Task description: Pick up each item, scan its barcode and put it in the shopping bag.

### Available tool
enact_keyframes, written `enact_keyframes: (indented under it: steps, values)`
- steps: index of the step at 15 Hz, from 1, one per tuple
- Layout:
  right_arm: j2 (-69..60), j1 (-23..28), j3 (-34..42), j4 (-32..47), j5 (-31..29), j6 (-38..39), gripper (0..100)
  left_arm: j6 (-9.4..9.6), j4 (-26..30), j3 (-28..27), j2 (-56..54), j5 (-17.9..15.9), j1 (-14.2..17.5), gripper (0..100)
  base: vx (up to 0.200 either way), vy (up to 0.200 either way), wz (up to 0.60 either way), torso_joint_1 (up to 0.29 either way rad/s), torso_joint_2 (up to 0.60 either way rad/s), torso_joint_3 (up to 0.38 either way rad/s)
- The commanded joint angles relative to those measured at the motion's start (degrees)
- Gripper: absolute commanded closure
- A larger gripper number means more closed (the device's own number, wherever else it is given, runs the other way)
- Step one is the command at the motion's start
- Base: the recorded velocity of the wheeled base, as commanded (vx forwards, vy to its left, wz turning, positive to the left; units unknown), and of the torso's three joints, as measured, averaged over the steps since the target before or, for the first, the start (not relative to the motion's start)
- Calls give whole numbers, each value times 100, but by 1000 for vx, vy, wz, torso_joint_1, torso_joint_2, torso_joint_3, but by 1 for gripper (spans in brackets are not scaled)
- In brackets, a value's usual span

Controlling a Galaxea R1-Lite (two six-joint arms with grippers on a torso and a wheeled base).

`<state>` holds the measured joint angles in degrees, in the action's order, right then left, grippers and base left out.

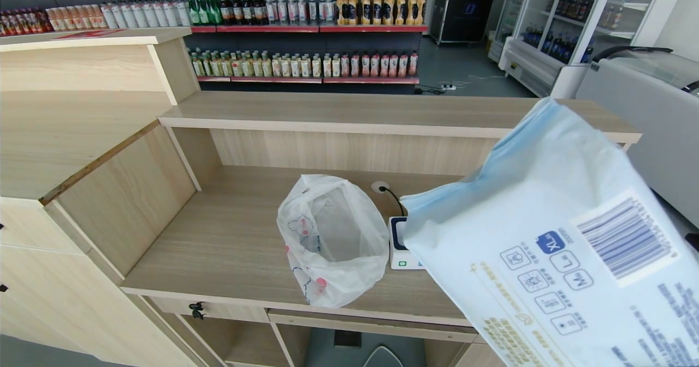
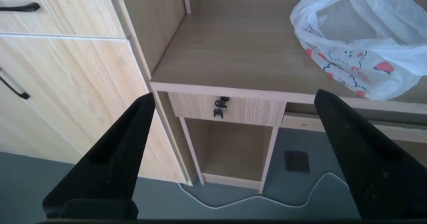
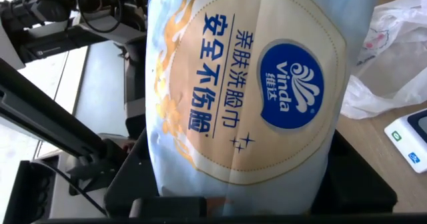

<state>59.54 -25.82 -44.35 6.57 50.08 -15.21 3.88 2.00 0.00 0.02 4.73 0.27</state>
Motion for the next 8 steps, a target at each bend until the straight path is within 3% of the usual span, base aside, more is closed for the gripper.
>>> enact_keyframes:
  steps: [1,6,8]
  values:
    - [-4,-2,-4,11,2,1,100,-1,2,0,-2,2,8,0,0,0,0,0,0,0]
    - [-56,183,-12,11,-95,-17,100,-1,2,0,-2,2,8,0,0,0,0,0,0,0]
    - [-100,1176,-56,2,-367,-289,100,-1,2,0,-2,2,8,0,0,0,0,0,0,0]
